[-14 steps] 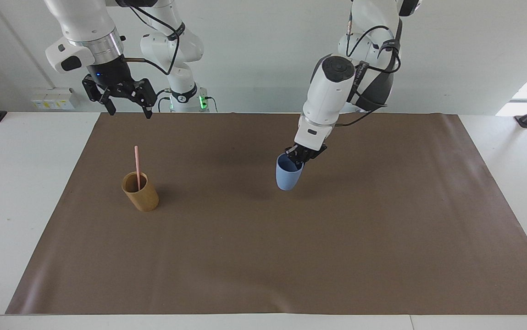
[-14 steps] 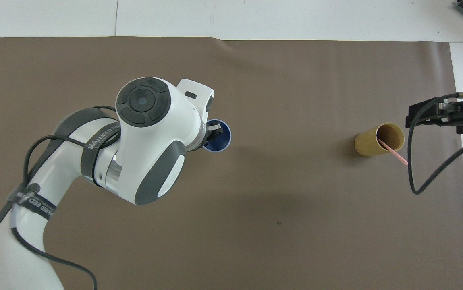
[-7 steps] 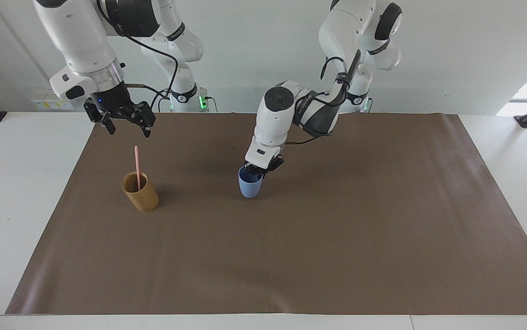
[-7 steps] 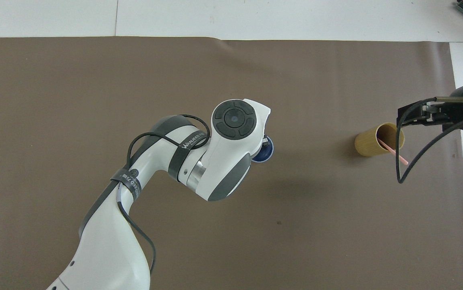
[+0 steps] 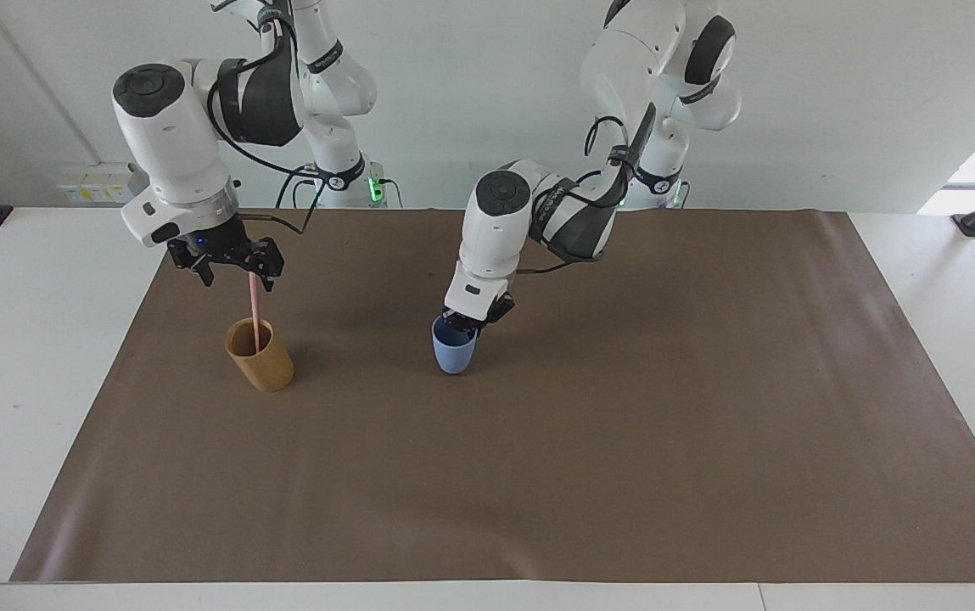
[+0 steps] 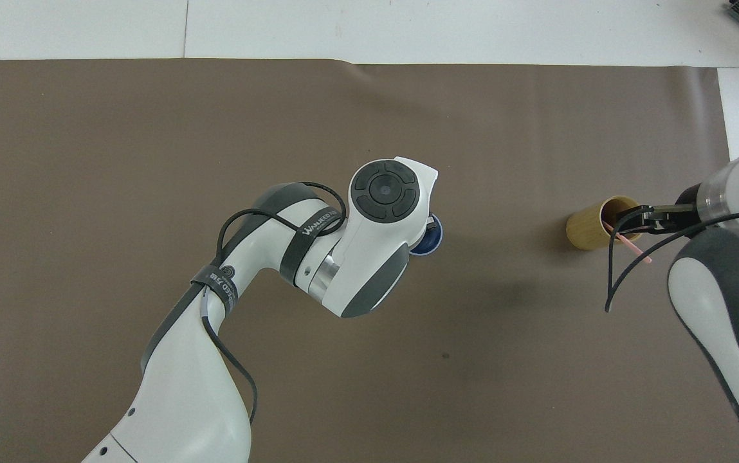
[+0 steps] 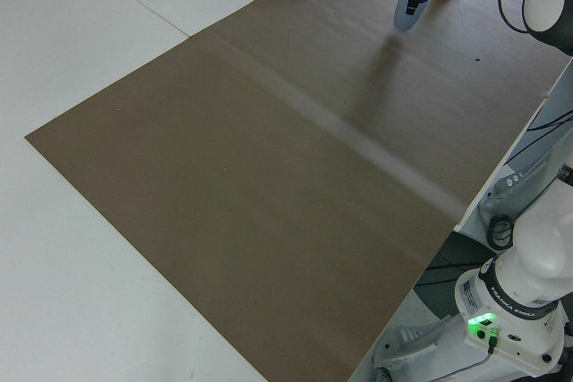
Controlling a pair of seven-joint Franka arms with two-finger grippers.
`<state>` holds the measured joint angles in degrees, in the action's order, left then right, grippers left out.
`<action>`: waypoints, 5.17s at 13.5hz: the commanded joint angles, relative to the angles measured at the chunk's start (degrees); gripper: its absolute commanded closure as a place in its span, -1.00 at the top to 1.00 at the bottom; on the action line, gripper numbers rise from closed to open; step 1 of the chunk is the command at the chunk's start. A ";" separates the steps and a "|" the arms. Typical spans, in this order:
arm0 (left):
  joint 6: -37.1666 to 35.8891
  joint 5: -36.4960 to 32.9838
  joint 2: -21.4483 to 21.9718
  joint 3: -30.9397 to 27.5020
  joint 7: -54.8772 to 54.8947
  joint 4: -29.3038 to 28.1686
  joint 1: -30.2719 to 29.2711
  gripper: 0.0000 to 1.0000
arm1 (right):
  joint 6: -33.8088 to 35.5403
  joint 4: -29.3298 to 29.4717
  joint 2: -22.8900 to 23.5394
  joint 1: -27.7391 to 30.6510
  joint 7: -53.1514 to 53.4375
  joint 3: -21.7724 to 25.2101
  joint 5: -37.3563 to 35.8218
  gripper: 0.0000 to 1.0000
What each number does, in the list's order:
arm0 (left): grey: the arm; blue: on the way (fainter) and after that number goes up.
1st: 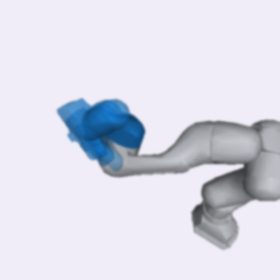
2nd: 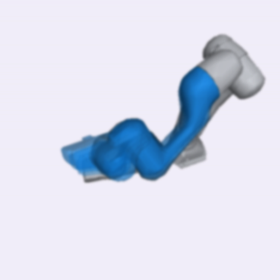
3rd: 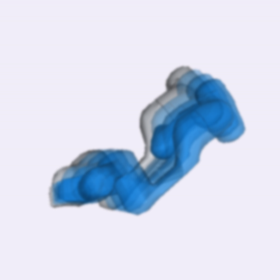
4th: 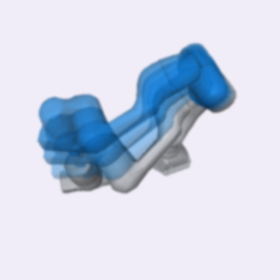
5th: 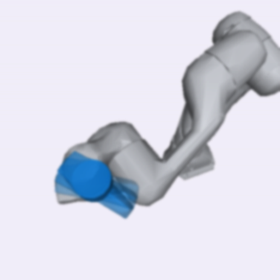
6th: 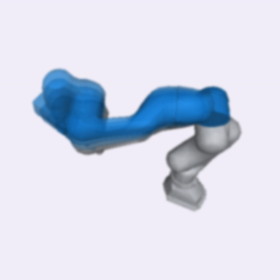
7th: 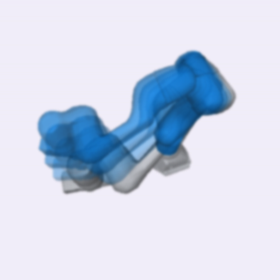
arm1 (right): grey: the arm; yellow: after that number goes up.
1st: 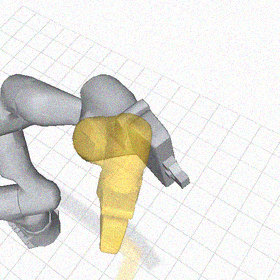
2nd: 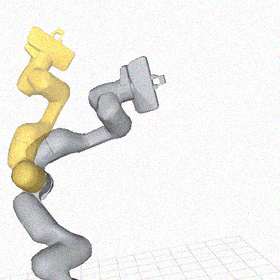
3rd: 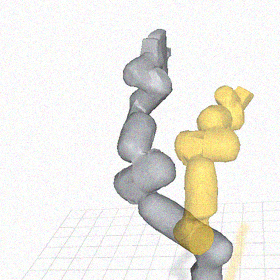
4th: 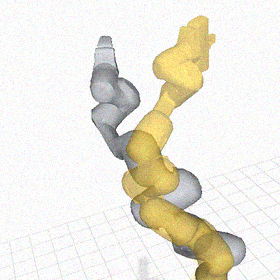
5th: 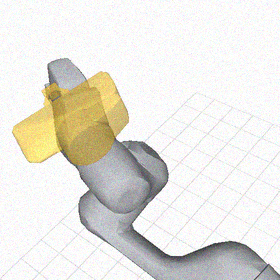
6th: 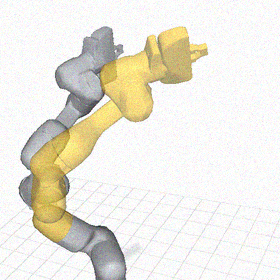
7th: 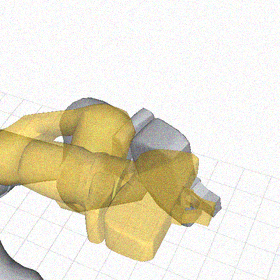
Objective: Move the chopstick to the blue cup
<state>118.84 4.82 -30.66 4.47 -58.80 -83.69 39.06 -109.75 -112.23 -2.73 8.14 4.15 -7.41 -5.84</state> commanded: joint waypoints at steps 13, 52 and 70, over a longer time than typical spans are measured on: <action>-11.25 -1.74 11.58 -1.39 4.19 -0.77 -9.42 1.00 | -7.23 -11.08 -6.06 2.05 -12.94 -0.50 -2.86 -0.74; -35.96 -3.70 32.16 -1.66 61.61 -3.06 -41.16 1.00 | 10.18 19.15 8.25 -17.46 57.29 -1.46 31.50 -1.00; -33.76 -3.15 33.21 -1.57 61.52 -5.70 -41.43 1.00 | 0.76 14.76 13.27 -17.90 51.32 -1.38 26.33 1.00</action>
<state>83.68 0.84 1.13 2.42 2.46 -87.25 -1.23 -108.08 -97.59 10.60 -9.62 58.47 -8.72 22.52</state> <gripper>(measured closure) 0.000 0.286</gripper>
